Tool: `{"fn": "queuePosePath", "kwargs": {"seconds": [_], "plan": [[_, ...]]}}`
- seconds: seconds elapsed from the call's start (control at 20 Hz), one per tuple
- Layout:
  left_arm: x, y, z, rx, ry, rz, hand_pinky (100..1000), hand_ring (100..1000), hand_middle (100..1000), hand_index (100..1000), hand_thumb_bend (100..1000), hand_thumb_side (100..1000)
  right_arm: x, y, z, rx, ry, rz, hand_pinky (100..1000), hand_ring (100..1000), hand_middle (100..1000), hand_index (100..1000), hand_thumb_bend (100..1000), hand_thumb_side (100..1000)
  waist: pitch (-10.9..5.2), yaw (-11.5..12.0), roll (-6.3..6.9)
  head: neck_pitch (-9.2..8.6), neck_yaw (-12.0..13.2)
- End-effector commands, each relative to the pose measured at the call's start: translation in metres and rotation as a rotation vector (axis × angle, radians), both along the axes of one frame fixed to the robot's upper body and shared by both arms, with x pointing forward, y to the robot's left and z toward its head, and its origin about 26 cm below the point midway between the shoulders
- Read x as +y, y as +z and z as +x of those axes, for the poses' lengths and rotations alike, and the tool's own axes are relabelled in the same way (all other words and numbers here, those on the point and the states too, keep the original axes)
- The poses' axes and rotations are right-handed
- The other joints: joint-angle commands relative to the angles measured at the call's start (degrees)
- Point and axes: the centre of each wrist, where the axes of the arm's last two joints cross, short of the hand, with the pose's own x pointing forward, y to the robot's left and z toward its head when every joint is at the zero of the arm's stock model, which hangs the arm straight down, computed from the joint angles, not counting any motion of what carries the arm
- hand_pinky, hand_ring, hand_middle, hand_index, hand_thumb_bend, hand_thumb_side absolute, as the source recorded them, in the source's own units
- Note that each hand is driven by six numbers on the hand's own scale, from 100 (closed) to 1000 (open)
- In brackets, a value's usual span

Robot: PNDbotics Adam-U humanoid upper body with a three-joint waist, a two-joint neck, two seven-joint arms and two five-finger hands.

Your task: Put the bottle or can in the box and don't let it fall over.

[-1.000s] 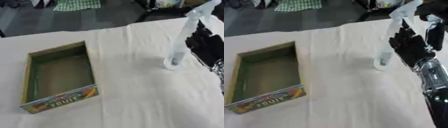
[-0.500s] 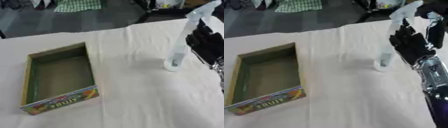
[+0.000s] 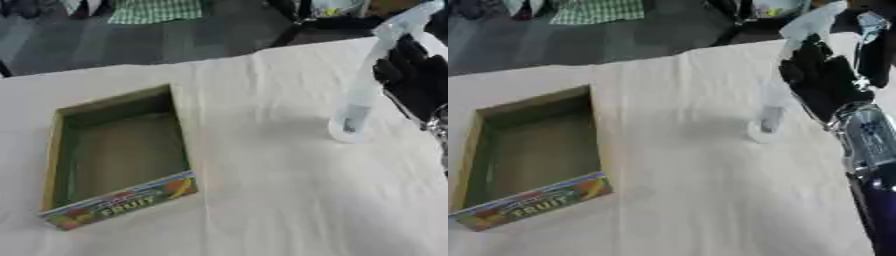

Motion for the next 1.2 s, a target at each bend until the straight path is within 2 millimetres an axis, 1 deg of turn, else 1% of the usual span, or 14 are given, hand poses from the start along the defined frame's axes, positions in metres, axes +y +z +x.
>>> {"fn": "queuePosePath", "kwargs": {"seconds": [0.05, 0.55, 0.6, 0.65, 1.2], "plan": [[0.001, 0.008, -0.001, -0.026, -0.007, 0.013, 732, 864, 770, 737, 757, 608, -0.001, 0.018, -0.005, -0.055, 0.001, -0.027, 100, 100, 160, 968, 100, 787, -0.98, -0.1, -0.27, -0.51, -0.1], [0.002, 0.008, -0.002, -0.024, -0.005, 0.017, 733, 864, 770, 737, 755, 609, 0.002, 0.032, -0.008, -0.096, 0.006, -0.047, 100, 100, 172, 974, 100, 780, -1.55, -0.4, -0.58, 0.07, 0.0], [0.002, 0.007, -0.002, -0.024, -0.004, 0.017, 733, 864, 770, 737, 753, 611, 0.003, 0.034, -0.008, -0.099, 0.007, -0.05, 100, 100, 174, 975, 100, 760, -1.57, -0.4, -0.61, 0.13, 0.1], [0.002, 0.007, -0.002, -0.023, -0.004, 0.017, 733, 864, 770, 737, 755, 609, 0.003, 0.036, -0.008, -0.106, 0.009, -0.054, 100, 100, 175, 975, 100, 779, -1.59, -0.4, -0.65, 0.21, 0.1], [0.004, 0.008, -0.002, -0.023, -0.005, 0.024, 733, 864, 770, 737, 753, 609, 0.017, 0.066, -0.007, -0.176, 0.077, -0.093, 100, 100, 189, 981, 100, 763, -2.36, -0.3, -1.15, 0.97, 0.0]]}}
